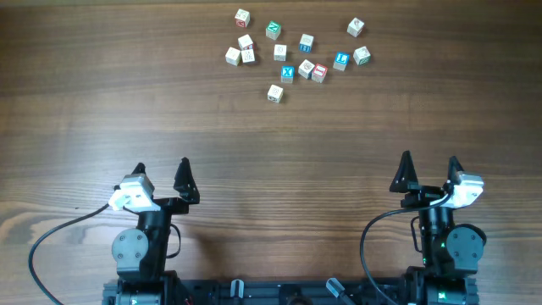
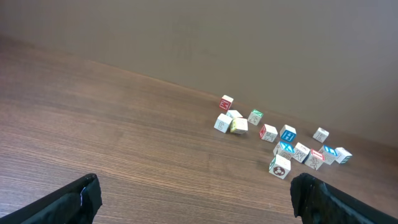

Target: Form a tower

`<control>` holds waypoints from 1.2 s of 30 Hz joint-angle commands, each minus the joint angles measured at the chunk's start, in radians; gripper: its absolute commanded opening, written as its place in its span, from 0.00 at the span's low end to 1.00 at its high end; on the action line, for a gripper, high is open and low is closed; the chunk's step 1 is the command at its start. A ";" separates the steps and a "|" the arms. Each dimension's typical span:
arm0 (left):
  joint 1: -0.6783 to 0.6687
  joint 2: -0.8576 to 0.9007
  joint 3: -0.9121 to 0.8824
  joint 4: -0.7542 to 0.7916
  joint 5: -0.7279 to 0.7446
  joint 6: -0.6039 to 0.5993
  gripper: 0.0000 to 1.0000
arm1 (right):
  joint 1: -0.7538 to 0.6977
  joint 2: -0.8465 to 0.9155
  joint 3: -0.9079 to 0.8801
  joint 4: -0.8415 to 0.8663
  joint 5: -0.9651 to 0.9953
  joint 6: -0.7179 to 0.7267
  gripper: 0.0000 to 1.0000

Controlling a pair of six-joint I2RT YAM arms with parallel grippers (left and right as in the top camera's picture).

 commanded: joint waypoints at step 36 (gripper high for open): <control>-0.273 1.654 1.476 -0.252 0.183 0.140 1.00 | 0.004 -0.012 -0.001 0.002 -0.015 0.006 1.00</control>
